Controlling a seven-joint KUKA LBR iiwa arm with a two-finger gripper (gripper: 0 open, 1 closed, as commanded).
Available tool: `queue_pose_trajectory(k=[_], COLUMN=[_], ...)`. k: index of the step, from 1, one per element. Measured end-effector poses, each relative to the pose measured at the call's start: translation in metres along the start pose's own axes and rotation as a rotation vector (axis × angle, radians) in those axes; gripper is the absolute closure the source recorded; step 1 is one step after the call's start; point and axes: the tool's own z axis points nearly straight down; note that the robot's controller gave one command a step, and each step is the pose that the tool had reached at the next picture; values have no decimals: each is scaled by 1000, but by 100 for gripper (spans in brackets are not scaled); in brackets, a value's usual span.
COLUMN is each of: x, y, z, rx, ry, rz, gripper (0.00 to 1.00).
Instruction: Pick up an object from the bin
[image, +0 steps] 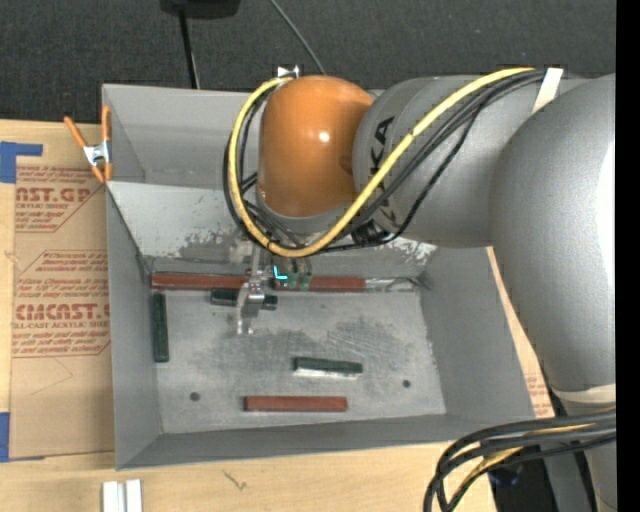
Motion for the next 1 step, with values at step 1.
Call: queue_pose_trajectory(k=[1], x=[-2], y=[-1], z=[-5], rx=[-1], ry=[-8], rz=[1], gripper=[0])
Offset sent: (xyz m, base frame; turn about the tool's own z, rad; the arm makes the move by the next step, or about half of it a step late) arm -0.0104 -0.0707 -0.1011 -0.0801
